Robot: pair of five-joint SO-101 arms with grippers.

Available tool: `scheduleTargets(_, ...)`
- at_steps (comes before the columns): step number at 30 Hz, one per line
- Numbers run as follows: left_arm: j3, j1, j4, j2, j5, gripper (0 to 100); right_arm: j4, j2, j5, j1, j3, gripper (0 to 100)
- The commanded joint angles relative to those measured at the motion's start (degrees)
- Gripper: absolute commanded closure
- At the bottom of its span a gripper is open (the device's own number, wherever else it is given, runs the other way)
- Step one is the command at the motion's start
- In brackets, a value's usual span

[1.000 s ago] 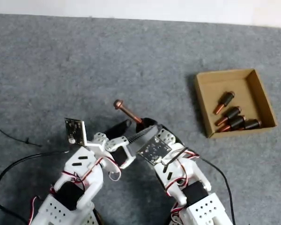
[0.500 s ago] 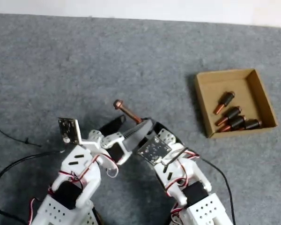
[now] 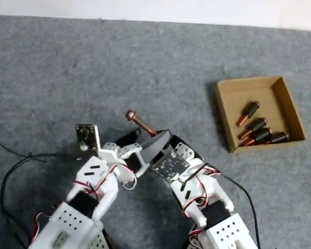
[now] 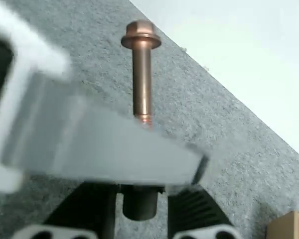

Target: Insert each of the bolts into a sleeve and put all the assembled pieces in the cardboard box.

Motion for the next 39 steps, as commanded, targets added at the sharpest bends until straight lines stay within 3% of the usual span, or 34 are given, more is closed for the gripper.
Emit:
scheduleTargets(1,-5.0,-0.6,-1.5,5.8,-0.8,67,-2.4,-1.1,0.7,0.7,7.6,99.3)
scheduleTargets(11,-7.7,-0.4,-9.1,10.4,-1.0,67,-2.4,-1.1,0.8,1.5,7.6,99.3)
scheduleTargets(28,-11.2,2.9,-9.1,10.4,-1.0,67,-2.5,-1.1,0.8,1.7,7.6,99.3)
scheduleTargets(32,-12.3,3.3,-8.7,10.5,-4.6,67,-2.5,-1.1,0.8,1.7,7.7,99.3)
scheduleTargets(39,-11.1,3.2,-8.7,10.9,-4.6,67,-2.5,-1.1,1.8,1.8,7.7,99.3)
